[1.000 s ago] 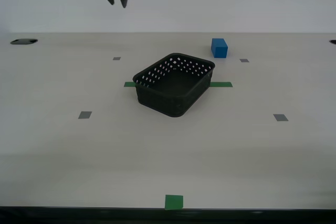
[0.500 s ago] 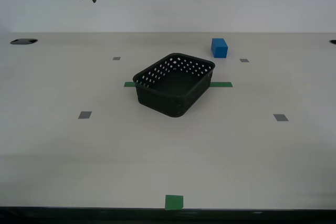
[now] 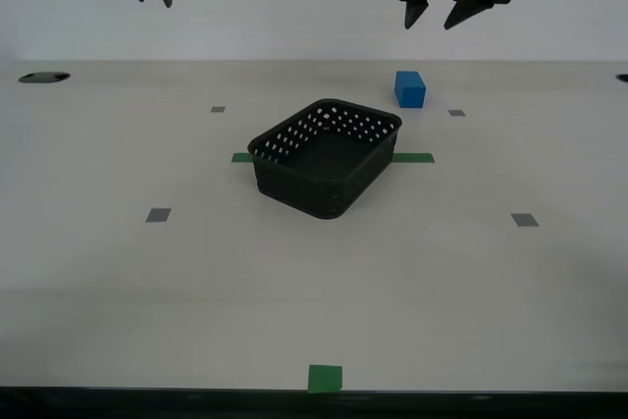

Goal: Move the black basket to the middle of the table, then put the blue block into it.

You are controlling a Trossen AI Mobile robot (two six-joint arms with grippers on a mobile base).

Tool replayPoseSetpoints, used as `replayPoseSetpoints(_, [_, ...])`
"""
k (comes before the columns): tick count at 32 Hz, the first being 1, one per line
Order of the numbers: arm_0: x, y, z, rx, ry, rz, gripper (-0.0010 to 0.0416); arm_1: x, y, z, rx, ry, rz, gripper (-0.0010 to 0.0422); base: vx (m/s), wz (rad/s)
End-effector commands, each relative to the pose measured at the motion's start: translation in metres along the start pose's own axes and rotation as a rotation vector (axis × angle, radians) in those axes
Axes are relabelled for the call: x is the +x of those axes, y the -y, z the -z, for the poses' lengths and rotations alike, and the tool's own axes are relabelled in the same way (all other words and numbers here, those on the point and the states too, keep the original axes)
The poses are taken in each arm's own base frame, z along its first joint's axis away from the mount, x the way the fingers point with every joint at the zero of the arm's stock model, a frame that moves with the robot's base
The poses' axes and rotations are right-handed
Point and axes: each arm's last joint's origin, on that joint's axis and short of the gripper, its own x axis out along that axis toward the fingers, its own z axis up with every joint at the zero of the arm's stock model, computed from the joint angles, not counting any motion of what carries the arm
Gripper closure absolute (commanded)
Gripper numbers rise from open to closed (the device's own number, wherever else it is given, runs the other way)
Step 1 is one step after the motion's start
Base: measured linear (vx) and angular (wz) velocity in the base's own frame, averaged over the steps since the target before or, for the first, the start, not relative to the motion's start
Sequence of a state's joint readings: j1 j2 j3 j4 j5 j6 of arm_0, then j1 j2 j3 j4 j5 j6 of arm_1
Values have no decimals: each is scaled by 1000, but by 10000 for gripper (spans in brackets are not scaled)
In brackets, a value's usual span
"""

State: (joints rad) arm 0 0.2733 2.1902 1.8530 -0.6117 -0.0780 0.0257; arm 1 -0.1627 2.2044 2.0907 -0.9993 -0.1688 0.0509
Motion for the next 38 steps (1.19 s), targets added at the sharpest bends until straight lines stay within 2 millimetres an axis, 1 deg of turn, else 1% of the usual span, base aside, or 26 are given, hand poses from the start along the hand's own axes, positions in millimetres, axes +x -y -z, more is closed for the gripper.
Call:
replayPoseSetpoints(1, [13, -1, 3, -3, 1, -2, 58, 3, 1, 2, 3, -10, 5, 225, 0, 0])
replayPoseSetpoints(2, [20, -1, 4, -3, -2, -2, 57, 4, 1, 3, 4, -12, 6, 224, 0, 0])
replayPoseSetpoints(3, [23, -1, 5, -3, -2, -2, 57, 4, 1, 3, 4, -12, 7, 225, 0, 0])
replayPoseSetpoints(5, [40, -1, 10, -2, -13, -4, 58, 4, 1, 2, 5, -10, 10, 225, 0, 0])
replayPoseSetpoints(7, [45, -2, 12, -1, -13, -5, 57, 4, 2, 2, 5, -9, 13, 224, 0, 0])
replayPoseSetpoints(8, [58, -3, 16, 8, -18, -7, 58, 4, 2, 2, 5, -9, 13, 225, 0, 0])
replayPoseSetpoints(9, [65, -3, 19, 14, -19, -8, 57, 4, 2, 2, 5, -9, 13, 224, 0, 0])
replayPoseSetpoints(11, [77, -3, 23, 21, -24, -8, 57, 4, 3, 2, 5, -8, 25, 225, 0, 0])
replayPoseSetpoints(13, [82, -4, 26, 22, -25, -9, 58, 4, 3, 2, 5, -8, 27, 225, 0, 0])
replayPoseSetpoints(14, [92, -3, 30, 29, -32, -10, 58, 4, 3, 2, 6, -9, 30, 225, 0, 0])
replayPoseSetpoints(15, [96, -3, 32, 33, -35, -9, 58, 4, 3, 2, 7, -8, 29, 225, 0, 0])
replayPoseSetpoints(16, [96, -3, 32, 33, -35, -9, 57, 4, 3, 2, 7, -9, 30, 225, 0, 0])
replayPoseSetpoints(17, [104, -2, 35, 33, -28, 10, 58, 4, 3, 3, 7, -11, 33, 224, 0, 0])
replayPoseSetpoints(19, [104, -2, 34, 35, -19, 17, 58, 4, 3, 3, 7, -13, 32, 225, 0, 0])
replayPoseSetpoints(22, [110, -1, 37, 36, -18, 20, 58, 4, 4, 3, 7, -11, 41, 225, 0, 0])
replayPoseSetpoints(24, [110, 0, 34, 34, 19, 50, 60, 4, 4, 3, 7, -10, 53, 225, 0, 0])
replayPoseSetpoints(26, [108, -1, 27, 44, 57, 51, 76, 4, 4, 2, 7, -8, 53, 225, 0, 0])
replayPoseSetpoints(27, [108, -1, 27, 51, 58, 51, 80, 4, 4, 2, 7, -8, 53, 225, 0, 0])
replayPoseSetpoints(28, [114, 0, 30, 55, 54, 51, 92, 4, 4, 2, 7, -8, 53, 225, 0, 0])
replayPoseSetpoints(30, [115, 0, 32, 56, 48, 51, 109, 4, 5, 2, 7, -7, 56, 224, 0, 0])
replayPoseSetpoints(32, [122, 0, 37, 59, 26, 49, 120, 4, 5, 2, 9, -7, 57, 225, 0, 0])
replayPoseSetpoints(34, [122, -1, 38, 59, 20, 44, 132, 4, 6, 2, 9, -8, 61, 224, 0, 0])
replayPoseSetpoints(35, [126, -1, 40, 58, 16, 44, 167, 4, 5, 2, 8, -7, 61, 225, 0, 0])
replayPoseSetpoints(36, [124, -1, 37, 58, 17, 44, 223, 3, 6, 2, 9, -4, 61, 225, 0, 0])
replayPoseSetpoints(38, [126, -1, 39, 59, 14, 44, 261, 3, 6, 2, 9, -4, 61, 225, 0, 0])
